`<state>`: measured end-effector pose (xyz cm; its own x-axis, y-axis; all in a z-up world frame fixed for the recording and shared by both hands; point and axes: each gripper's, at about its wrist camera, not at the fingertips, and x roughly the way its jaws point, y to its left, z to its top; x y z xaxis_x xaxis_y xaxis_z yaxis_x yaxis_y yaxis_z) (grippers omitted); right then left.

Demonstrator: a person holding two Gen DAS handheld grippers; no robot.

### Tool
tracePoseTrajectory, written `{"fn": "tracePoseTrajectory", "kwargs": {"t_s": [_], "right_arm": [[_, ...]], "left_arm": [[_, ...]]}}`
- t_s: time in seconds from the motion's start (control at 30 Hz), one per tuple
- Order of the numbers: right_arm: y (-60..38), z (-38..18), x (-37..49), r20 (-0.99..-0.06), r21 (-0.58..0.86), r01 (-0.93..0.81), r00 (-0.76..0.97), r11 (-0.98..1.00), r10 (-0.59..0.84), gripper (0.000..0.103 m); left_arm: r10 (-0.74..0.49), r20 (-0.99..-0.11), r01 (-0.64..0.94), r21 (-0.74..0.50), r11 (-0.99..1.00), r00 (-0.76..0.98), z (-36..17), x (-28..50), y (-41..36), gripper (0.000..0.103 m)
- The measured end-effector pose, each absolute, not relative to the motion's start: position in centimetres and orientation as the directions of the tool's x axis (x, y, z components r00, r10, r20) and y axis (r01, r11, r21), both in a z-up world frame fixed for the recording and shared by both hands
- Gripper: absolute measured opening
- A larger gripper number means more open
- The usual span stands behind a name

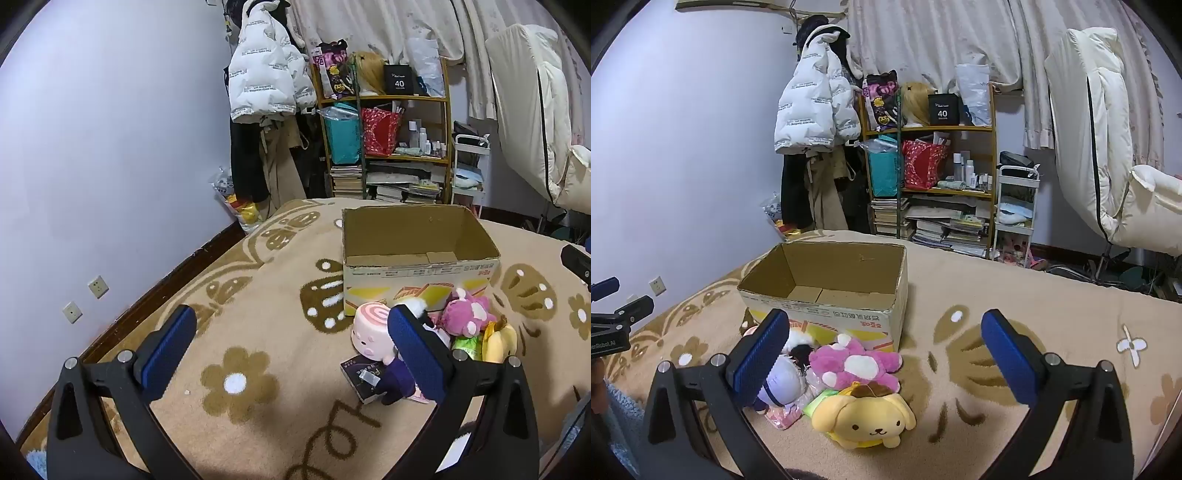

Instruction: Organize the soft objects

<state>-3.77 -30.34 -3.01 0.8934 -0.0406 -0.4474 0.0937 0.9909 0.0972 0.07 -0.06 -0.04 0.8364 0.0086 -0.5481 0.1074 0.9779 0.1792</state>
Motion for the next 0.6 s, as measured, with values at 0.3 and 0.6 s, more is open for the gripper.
{"fn": "tracePoseTrajectory", "kwargs": {"t_s": [0.3, 0.6], "right_arm": [[-30.3, -3.1, -3.7, -0.451, 0.096, 0.090, 0.892, 0.991, -0.037, 0.103], [-30.3, -3.0, -3.8, -0.453, 0.100, 0.097, 0.891, 0.990, -0.041, 0.103]], "left_arm": [[0.000, -0.544, 0.115, 0.177, 0.977, 0.839, 0.0, 0.1, -1.0, 0.102], [-0.005, -0.548, 0.119, 0.173, 0.978, 0.836, -0.1, -0.2, -0.3, 0.102]]}}
